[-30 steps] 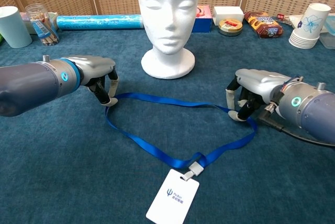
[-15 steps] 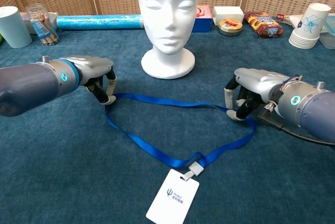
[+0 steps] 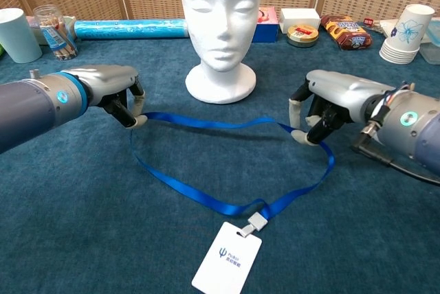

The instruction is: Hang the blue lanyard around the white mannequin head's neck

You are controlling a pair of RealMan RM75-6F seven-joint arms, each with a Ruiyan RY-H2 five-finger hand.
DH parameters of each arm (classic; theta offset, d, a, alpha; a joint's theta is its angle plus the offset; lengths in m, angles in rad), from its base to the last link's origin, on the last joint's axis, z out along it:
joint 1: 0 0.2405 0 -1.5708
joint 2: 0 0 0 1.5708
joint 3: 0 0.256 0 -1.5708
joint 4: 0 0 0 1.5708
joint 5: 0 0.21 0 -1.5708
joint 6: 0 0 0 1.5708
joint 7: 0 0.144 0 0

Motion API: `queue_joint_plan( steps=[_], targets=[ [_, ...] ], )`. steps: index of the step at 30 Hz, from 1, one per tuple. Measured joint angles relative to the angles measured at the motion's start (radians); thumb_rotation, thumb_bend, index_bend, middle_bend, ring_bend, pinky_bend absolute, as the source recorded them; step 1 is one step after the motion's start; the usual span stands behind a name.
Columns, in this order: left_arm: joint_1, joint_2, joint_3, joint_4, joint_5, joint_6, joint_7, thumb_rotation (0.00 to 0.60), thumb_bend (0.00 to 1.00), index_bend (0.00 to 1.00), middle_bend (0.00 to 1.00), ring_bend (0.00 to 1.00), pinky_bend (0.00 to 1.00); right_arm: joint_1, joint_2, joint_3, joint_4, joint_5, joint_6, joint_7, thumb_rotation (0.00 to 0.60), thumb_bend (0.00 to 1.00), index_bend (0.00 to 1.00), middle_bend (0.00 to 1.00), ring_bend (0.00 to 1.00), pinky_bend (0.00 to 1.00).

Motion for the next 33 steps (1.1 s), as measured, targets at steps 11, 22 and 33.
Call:
queue_joint_plan(
  steps=[11,22,33],
  targets=[
    [0.099,0.074,0.018,-0.101,0.201,0.084,-0.166,0.52,0.44,0.67,1.0,1.0,1.0,-0.034,0.072,-0.024,-0.172,-0.132,0.054,0.031,0.6,0.48,0.63,0.96,1.0,1.0],
    [0.233,0.307,-0.007,-0.334,0.44,0.168,-0.409,0.52,0.44,0.67,1.0,1.0,1.0,-0.089,0.276,-0.036,-0.454,-0.364,0.101,0.106,0.598,0.48,0.63,0.96,1.0,1.0],
    [0.294,0.446,-0.092,-0.453,0.558,0.216,-0.509,0.525,0.44,0.67,1.0,1.0,1.0,-0.11,0.454,0.035,-0.576,-0.398,0.075,0.239,0.6,0.49,0.64,0.96,1.0,1.0]
  ],
)
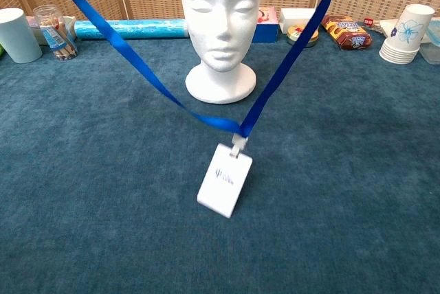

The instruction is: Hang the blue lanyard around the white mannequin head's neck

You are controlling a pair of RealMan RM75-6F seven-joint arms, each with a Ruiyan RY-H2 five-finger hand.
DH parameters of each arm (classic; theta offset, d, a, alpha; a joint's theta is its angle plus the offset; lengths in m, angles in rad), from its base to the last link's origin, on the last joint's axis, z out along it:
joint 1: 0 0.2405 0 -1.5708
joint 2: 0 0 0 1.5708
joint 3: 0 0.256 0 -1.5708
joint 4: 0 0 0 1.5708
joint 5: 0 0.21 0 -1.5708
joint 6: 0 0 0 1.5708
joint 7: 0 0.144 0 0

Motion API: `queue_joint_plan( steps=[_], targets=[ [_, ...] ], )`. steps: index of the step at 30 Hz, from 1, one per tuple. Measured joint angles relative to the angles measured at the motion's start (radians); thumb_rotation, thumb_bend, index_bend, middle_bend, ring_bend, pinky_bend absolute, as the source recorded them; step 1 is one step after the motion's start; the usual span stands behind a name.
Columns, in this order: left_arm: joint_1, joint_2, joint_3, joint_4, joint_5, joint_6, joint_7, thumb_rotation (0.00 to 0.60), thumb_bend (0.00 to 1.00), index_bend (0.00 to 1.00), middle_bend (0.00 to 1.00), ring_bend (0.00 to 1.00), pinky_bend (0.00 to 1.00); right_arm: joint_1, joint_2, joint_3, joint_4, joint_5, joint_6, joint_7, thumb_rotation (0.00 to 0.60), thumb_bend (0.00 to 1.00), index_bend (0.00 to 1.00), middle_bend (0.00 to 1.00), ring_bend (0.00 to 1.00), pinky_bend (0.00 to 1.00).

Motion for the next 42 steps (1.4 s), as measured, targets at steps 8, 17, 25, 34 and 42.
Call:
queue_joint_plan(
  steps=[8,17,25,34,42],
  targets=[
    [0.008,0.061,-0.052,-0.06,0.013,0.005,-0.011,0.521,0.44,0.67,1.0,1.0,1.0,0.003,0.073,0.051,-0.013,-0.009,-0.035,0.111,0.6,0.48,0.64,0.96,1.0,1.0],
    [-0.012,0.097,-0.109,-0.077,-0.031,-0.016,0.0,0.523,0.44,0.67,1.0,1.0,1.0,0.048,0.124,0.124,-0.014,0.058,-0.081,0.164,0.6,0.48,0.64,0.96,1.0,1.0],
    [-0.066,0.1,-0.159,-0.045,-0.111,-0.056,0.022,0.519,0.44,0.67,1.0,1.0,1.0,0.124,0.135,0.188,0.006,0.19,-0.107,0.161,0.6,0.48,0.64,0.96,1.0,1.0],
    [-0.125,0.074,-0.193,0.024,-0.191,-0.099,0.039,0.521,0.44,0.67,1.0,1.0,1.0,0.209,0.127,0.234,0.064,0.307,-0.134,0.146,0.6,0.48,0.64,0.97,1.0,1.0],
    [-0.182,0.04,-0.219,0.122,-0.27,-0.143,0.05,0.52,0.44,0.67,1.0,1.0,1.0,0.304,0.11,0.284,0.139,0.42,-0.161,0.129,0.6,0.48,0.64,0.96,1.0,1.0]
  ],
)
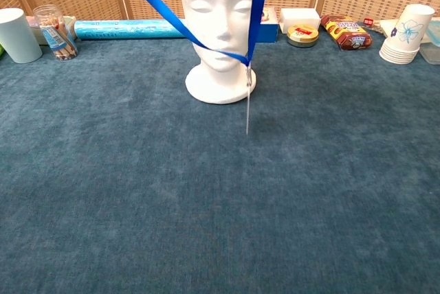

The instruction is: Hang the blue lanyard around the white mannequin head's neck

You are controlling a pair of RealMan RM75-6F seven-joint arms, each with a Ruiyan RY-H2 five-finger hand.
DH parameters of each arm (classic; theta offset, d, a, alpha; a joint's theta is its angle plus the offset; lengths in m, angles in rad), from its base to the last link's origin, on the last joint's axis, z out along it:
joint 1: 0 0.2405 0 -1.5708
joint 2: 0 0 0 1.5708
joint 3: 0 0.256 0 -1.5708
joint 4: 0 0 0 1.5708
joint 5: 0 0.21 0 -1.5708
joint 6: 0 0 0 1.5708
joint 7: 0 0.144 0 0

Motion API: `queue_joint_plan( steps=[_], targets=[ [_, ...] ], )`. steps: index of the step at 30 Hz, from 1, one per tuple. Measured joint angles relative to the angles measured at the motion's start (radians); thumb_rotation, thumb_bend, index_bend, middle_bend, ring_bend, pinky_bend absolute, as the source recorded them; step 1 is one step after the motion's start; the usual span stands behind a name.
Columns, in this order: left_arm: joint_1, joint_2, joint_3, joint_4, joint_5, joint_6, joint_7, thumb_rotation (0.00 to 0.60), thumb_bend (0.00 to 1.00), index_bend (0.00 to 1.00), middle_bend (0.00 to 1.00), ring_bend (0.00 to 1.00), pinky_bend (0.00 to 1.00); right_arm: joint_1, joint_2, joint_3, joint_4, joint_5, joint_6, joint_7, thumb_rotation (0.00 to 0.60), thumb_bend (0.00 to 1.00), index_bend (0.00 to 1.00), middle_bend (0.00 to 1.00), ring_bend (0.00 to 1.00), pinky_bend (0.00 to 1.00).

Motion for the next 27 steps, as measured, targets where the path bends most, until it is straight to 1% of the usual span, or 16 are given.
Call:
queue_joint_plan(
  steps=[7,13,20,27],
  targets=[
    [-0.052,-0.036,-0.021,0.104,-0.074,-0.054,-0.004,0.521,0.44,0.67,1.0,1.0,1.0,0.081,-0.008,0.039,0.089,0.111,-0.03,-0.013,0.6,0.48,0.64,0.96,1.0,1.0],
    [-0.107,-0.072,-0.042,0.203,-0.153,-0.117,-0.015,0.519,0.44,0.67,1.0,1.0,1.0,0.139,-0.003,0.066,0.191,0.218,-0.07,-0.017,0.6,0.49,0.64,0.97,1.0,1.0],
    [-0.155,-0.103,-0.056,0.274,-0.236,-0.158,-0.019,0.522,0.44,0.67,1.0,1.0,1.0,0.187,0.013,0.078,0.286,0.299,-0.114,-0.01,0.6,0.49,0.64,0.97,1.0,1.0],
    [-0.185,-0.123,-0.063,0.325,-0.288,-0.181,-0.017,0.523,0.44,0.67,1.0,1.0,1.0,0.208,0.023,0.079,0.351,0.348,-0.145,0.0,0.6,0.49,0.64,0.97,1.0,1.0]
  ],
)
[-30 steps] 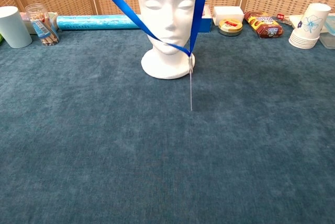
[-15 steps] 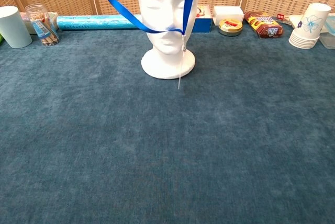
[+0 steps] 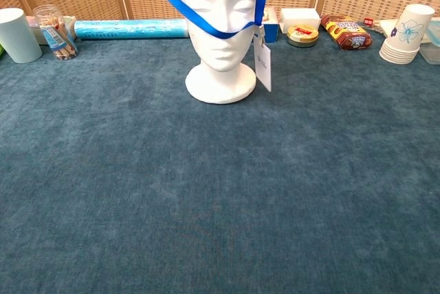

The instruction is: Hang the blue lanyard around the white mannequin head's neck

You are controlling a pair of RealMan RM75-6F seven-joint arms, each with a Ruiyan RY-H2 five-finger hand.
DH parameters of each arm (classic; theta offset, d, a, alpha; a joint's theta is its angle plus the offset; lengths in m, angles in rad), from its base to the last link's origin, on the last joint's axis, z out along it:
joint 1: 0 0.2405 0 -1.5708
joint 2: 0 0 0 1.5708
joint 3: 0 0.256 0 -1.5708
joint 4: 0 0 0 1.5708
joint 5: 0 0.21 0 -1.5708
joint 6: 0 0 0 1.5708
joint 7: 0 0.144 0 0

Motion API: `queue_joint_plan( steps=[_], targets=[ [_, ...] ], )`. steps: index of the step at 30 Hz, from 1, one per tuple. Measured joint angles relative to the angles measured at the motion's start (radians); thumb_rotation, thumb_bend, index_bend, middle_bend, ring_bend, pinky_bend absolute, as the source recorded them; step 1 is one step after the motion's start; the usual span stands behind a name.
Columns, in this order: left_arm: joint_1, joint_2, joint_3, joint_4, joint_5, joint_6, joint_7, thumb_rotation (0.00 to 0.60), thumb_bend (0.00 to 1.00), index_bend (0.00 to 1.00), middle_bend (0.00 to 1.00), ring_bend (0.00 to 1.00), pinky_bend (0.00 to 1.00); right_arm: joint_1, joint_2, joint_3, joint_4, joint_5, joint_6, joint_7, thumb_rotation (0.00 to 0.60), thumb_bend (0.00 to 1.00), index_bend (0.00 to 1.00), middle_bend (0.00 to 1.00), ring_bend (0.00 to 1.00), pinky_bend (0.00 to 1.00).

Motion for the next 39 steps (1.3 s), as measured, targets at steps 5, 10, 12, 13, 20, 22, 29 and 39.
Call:
queue_joint_plan(
  steps=[5,10,12,13,20,22,29,39],
  targets=[
    [-0.023,-0.02,0.001,0.054,-0.041,-0.014,0.007,0.523,0.44,0.67,1.0,1.0,1.0,0.015,0.002,-0.011,0.068,0.051,-0.04,0.007,0.6,0.49,0.64,0.97,1.0,1.0],
    [-0.04,-0.042,0.009,0.107,-0.073,-0.029,0.015,0.518,0.44,0.67,1.0,1.0,1.0,0.027,0.003,-0.034,0.123,0.086,-0.067,0.009,0.6,0.49,0.64,0.97,1.0,1.0],
    [-0.046,-0.052,0.013,0.129,-0.085,-0.035,0.017,0.521,0.44,0.67,1.0,1.0,1.0,0.034,0.002,-0.048,0.141,0.101,-0.077,0.005,0.6,0.49,0.64,0.97,1.0,1.0],
    [-0.048,-0.056,0.015,0.136,-0.089,-0.038,0.017,0.519,0.44,0.67,1.0,1.0,1.0,0.037,0.001,-0.053,0.147,0.105,-0.08,0.002,0.6,0.49,0.64,0.97,1.0,1.0],
    [-0.063,-0.086,0.025,0.184,-0.122,-0.056,0.023,0.522,0.44,0.67,1.0,1.0,1.0,0.063,-0.013,-0.087,0.196,0.129,-0.104,-0.022,0.6,0.49,0.64,0.97,1.0,1.0],
    [-0.066,-0.092,0.026,0.193,-0.13,-0.06,0.025,0.522,0.44,0.67,1.0,1.0,1.0,0.07,-0.019,-0.093,0.21,0.134,-0.109,-0.026,0.6,0.49,0.64,0.97,1.0,1.0],
    [-0.081,-0.12,0.027,0.234,-0.154,-0.068,0.03,0.519,0.44,0.67,1.0,1.0,1.0,0.104,-0.052,-0.115,0.286,0.162,-0.137,-0.042,0.6,0.49,0.64,0.97,1.0,1.0],
    [-0.105,-0.157,0.028,0.282,-0.168,-0.076,0.046,0.522,0.43,0.67,1.0,1.0,1.0,0.155,-0.114,-0.152,0.399,0.191,-0.162,-0.084,0.6,0.49,0.65,0.97,1.0,1.0]
  ],
)
